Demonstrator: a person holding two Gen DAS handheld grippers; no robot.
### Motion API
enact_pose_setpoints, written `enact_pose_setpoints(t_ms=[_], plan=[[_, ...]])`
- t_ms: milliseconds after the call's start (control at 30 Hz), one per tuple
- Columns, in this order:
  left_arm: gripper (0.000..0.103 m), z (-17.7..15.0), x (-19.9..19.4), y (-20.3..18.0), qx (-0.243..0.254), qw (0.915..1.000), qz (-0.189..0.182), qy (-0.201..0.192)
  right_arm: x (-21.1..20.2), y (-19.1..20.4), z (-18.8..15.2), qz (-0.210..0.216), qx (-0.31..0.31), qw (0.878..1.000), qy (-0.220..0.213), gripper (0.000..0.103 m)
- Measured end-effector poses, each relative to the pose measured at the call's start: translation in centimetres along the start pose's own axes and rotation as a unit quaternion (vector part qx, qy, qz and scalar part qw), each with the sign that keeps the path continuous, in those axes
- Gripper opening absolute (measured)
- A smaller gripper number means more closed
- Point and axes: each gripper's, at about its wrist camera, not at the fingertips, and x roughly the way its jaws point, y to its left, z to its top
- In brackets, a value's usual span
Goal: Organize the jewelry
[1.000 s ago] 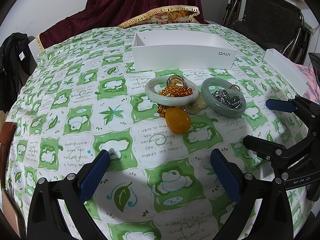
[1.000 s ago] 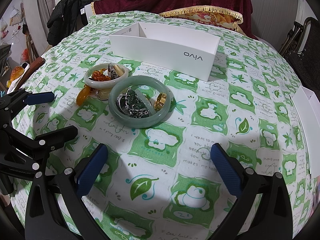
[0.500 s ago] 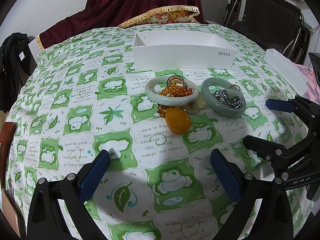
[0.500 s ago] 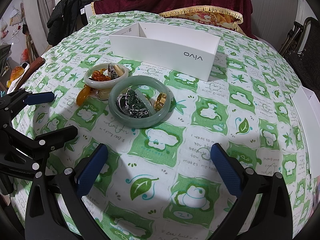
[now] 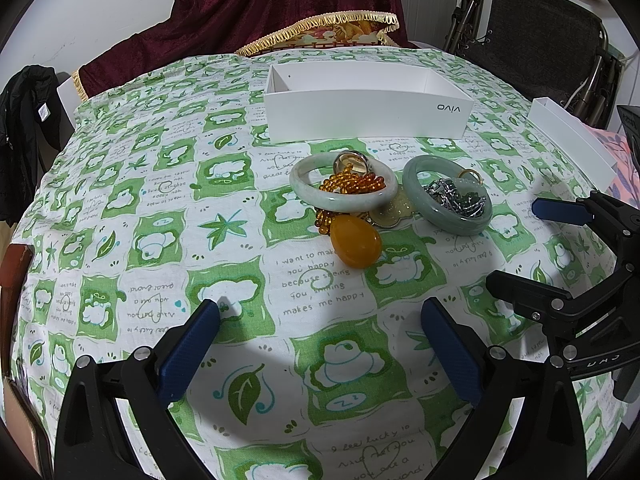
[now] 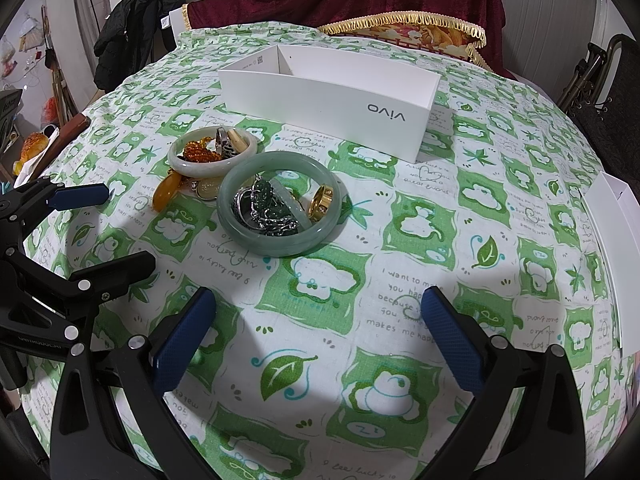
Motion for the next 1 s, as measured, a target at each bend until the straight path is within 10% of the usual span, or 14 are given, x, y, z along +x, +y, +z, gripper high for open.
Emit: enact_pose_setpoints(t_ms=[1000], plan=[[0.100,1.3,1.0,1.2,0.035,0.9990,-0.028,0.004,1.4,0.1,2.3,0.019,-0.021,1.000,0.006,0.099]])
